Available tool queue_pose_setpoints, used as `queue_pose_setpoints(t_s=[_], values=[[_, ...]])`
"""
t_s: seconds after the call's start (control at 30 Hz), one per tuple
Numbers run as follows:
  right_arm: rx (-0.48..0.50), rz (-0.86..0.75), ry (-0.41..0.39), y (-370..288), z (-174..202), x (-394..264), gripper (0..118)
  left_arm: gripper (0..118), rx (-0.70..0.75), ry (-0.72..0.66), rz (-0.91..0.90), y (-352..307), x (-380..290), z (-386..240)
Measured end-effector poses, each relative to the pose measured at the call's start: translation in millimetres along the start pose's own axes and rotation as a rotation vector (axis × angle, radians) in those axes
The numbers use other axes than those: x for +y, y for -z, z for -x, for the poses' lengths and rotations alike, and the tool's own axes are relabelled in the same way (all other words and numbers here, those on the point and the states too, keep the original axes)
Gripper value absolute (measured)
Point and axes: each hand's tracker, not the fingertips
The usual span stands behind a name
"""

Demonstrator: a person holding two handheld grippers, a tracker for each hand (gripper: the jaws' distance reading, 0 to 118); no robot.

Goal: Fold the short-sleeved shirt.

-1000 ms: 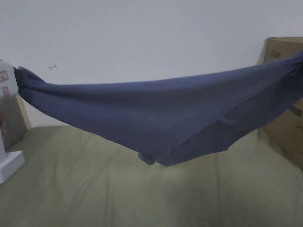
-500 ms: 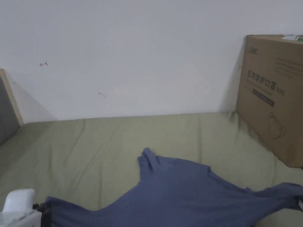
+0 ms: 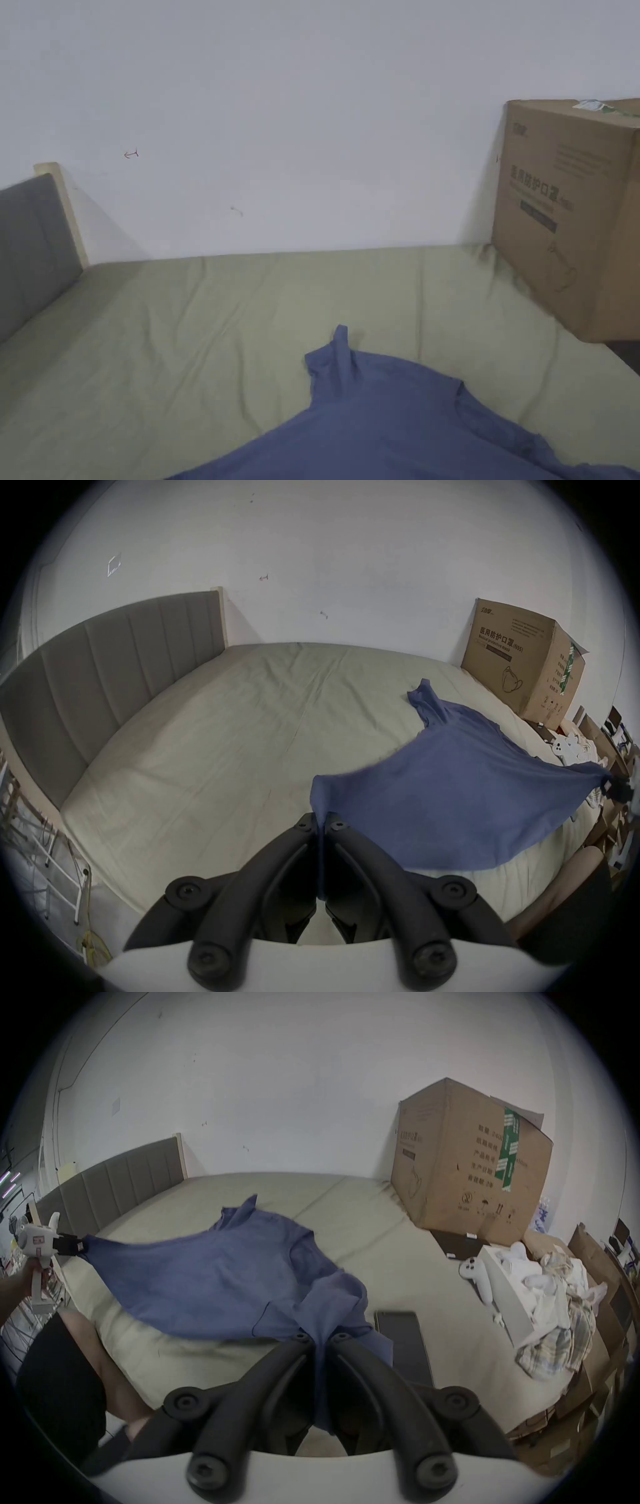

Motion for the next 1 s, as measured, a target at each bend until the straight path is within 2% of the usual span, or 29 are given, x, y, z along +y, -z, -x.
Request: queue_pose_setpoints(t_s=[0.1, 0.13, 0.17, 0.2, 0.23, 0.27, 0.3, 0.37, 0.4, 0.43, 0.47, 0.5, 0.53, 0.57, 0.6, 0.63, 0.67, 0.7, 0.77, 0.8, 0.83, 0.9, 0.93, 0.97, 1.0], values=[[-0.012, 0.04, 0.011, 11, -6, -25, 3, 3, 0.021, 0.0, 0.031, 12, -20, 6], [-0.029, 0.049, 0.023, 14, -7, -30, 3, 9, 0.031, -0.006, 0.039, 15, -25, 7], [-0.043, 0.058, 0.04, 18, -7, -36, 4, 25, 0.054, -0.018, 0.037, 17, -30, 9], [-0.043, 0.052, 0.046, 23, -13, -44, 15, 71, 0.063, -0.027, 0.032, 14, -34, 5], [-0.071, 0.025, 0.046, 23, -12, -48, 43, 105, 0.068, -0.044, 0.043, 10, -37, 1], [-0.103, 0.001, 0.031, 22, -12, -50, 85, 118, 0.061, -0.069, 0.038, 6, -39, 3], [-0.136, 0.011, 0.013, 20, -12, -53, 118, 115, 0.046, -0.096, -0.023, -5, -39, 1], [-0.093, -0.069, 0.062, 5, -4, -51, 118, 114, 0.069, -0.1, -0.072, -29, -41, -8], [-0.106, -0.106, 0.087, -3, 2, -47, 118, 114, 0.081, -0.103, -0.114, -42, -44, -11], [-0.106, -0.119, 0.099, -11, 9, -46, 117, 112, 0.097, -0.099, -0.138, -53, -48, -15], [-0.108, -0.124, 0.105, -25, 21, -36, 115, 103, 0.123, -0.101, -0.155, -65, -52, -20], [-0.084, -0.143, 0.118, -34, 29, -34, 98, 58, 0.112, -0.105, -0.162, -69, -60, -18], [-0.048, -0.173, 0.118, -41, 37, -33, 64, 12, 0.108, -0.099, -0.166, -76, -64, -21], [-0.027, -0.201, 0.101, -48, 48, -29, 11, 0, 0.161, -0.091, -0.173, -80, -69, -26], [-0.088, -0.211, 0.064, -49, 58, -23, 0, 0, 0.227, -0.099, -0.184, -81, -75, -30], [-0.154, -0.205, 0.03, -49, 64, -24, 0, 0, 0.163, -0.112, -0.16, -81, -76, -30], [-0.05, -0.184, 0.06, -53, 66, -19, 0, 0, 0.081, -0.132, -0.112, -75, -77, -28], [0.028, -0.17, 0.093, -54, 68, -13, 0, 0, 0.096, -0.135, -0.09, -66, -78, -29], [-0.009, -0.2, 0.045, -52, 77, -3, 0, 0, 0.15, -0.069, -0.076, -43, -76, -20], [0.009, -0.197, -0.002, -51, 80, 3, 0, 2, 0.134, -0.074, -0.037, -27, -71, -14], [0.017, -0.187, -0.024, -49, 83, 9, 0, 14, 0.127, -0.101, -0.004, -16, -67, -9], [0.04, -0.203, -0.051, -44, 88, 19, 0, 70, 0.131, -0.13, -0.015, 17, -56, 6], [0.051, -0.203, -0.055, -41, 90, 23, 0, 83, 0.131, -0.136, 0.004, 30, -51, 10], [0.053, -0.188, -0.061, -38, 91, 27, 0, 83, 0.136, -0.15, 0.059, 47, -46, 13], [0.058, -0.183, -0.06, -34, 93, 29, 0, 118, 0.119, -0.161, 0.096, 62, -43, 16]])
